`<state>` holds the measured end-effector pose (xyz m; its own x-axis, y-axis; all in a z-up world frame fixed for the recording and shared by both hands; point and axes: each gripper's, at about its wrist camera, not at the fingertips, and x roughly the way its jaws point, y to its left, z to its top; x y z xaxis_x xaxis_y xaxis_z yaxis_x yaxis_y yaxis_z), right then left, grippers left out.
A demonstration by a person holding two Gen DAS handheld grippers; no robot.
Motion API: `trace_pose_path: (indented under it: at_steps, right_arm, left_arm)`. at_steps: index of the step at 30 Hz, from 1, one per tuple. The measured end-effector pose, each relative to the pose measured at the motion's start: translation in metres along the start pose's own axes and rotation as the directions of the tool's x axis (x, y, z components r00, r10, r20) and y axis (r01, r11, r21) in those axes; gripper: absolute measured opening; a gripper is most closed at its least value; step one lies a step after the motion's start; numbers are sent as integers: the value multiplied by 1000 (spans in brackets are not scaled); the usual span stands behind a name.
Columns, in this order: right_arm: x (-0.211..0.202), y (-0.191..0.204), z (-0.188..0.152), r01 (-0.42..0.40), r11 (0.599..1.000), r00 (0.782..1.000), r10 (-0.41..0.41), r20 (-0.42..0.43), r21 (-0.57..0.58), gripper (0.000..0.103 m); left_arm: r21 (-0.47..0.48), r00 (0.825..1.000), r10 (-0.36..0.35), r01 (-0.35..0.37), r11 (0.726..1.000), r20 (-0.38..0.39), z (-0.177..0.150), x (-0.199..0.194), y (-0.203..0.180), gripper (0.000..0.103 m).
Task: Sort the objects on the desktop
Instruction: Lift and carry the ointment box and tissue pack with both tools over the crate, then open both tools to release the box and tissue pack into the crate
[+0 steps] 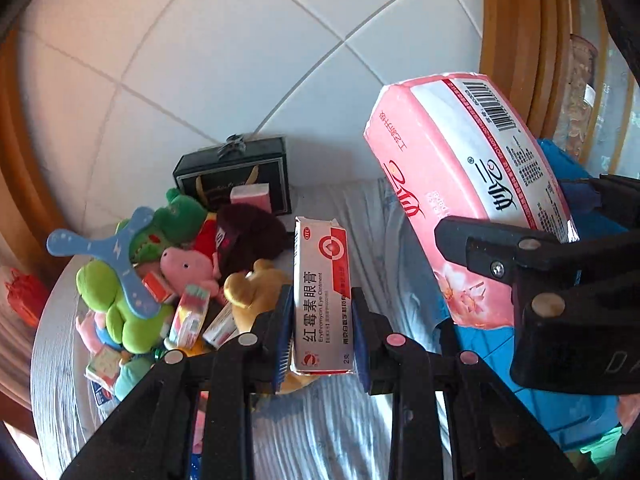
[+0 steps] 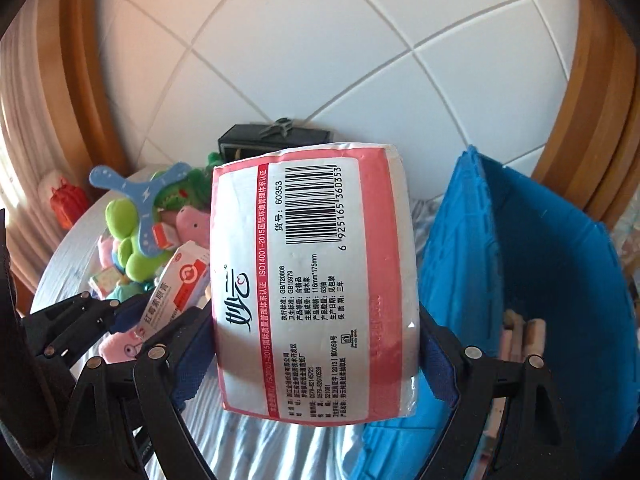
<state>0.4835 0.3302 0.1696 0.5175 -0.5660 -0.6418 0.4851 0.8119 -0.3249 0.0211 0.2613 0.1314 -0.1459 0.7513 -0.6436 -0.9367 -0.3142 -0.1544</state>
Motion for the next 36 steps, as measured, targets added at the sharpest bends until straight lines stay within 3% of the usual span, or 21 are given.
trace_pose_path:
  at_steps: [9, 17, 21, 26, 30, 32, 34, 36]
  right_arm:
    - [-46, -127, 28, 127, 983, 991, -131, 19, 133, 89]
    - [-57, -258, 6, 234, 940, 972, -231, -42, 248, 89]
    - [-33, -308, -21, 303, 917, 951, -275, -139, 261, 89]
    - [18, -352, -62, 349, 893, 923, -274, -270, 284, 89]
    - [52, -368, -91, 359, 892, 902, -256, -349, 274, 89]
    - [62, -368, -99, 371, 894, 880, -253, -401, 251, 89]
    - [62, -362, -100, 360, 902, 885, -250, -393, 239, 89]
    - [62, -356, -102, 370, 903, 881, -267, -390, 218, 89]
  left_arm:
    - [93, 995, -101, 99, 991, 11, 83, -1, -103, 26]
    - [198, 981, -183, 193, 961, -70, 121, 27, -220, 26]
    - [227, 965, -178, 220, 949, -191, 118, 69, -273, 26]
    - [271, 928, -139, 241, 932, -346, 93, 125, -317, 26]
    - [307, 898, -96, 245, 920, -429, 67, 159, -329, 26]
    - [334, 871, -35, 224, 916, -490, 55, 172, -330, 26]
    - [311, 856, -24, 214, 926, -517, 51, 175, -325, 27]
    - [307, 852, -29, 220, 926, -522, 49, 173, -324, 27]
